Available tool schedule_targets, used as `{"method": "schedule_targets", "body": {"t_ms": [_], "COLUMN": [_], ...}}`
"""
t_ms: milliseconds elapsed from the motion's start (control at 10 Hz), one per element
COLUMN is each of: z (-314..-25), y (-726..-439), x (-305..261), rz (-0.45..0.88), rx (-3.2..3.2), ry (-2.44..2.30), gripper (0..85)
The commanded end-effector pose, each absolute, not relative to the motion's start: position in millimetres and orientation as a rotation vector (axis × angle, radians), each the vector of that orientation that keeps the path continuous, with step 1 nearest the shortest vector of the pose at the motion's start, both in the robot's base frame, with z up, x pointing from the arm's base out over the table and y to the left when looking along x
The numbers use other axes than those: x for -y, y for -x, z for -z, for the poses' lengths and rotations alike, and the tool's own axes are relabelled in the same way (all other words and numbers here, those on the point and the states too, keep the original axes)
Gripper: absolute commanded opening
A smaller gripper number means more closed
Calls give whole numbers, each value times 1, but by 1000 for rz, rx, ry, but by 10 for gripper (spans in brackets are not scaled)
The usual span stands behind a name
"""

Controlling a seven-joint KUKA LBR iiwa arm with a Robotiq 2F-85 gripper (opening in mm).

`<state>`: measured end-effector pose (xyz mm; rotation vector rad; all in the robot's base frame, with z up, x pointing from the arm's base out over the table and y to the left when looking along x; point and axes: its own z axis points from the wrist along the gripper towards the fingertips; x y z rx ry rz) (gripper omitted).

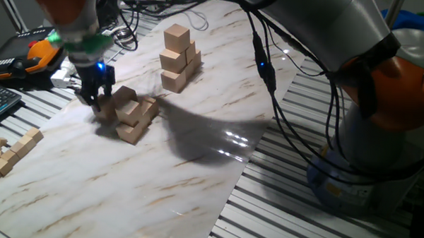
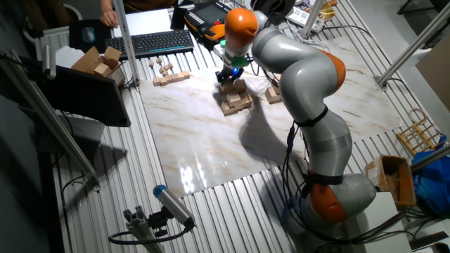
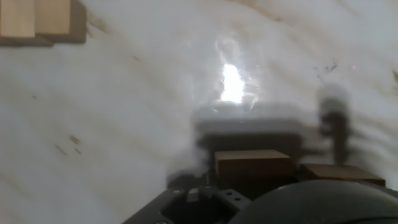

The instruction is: Stack the blocks into a pyramid shape

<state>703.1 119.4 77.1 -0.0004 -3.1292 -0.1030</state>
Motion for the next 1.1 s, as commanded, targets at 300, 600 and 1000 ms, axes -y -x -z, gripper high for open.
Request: {"method": "schedule_targets", "body": {"t_ms": [300, 600, 1000], "z": [-98, -113, -131], "y": [-697, -691, -677], "x": [-109, -96, -83], "rz": [7, 81, 94], "rx": [3095, 2978, 2869], "ry": [364, 737, 990], "gripper": [0, 0, 0]}}
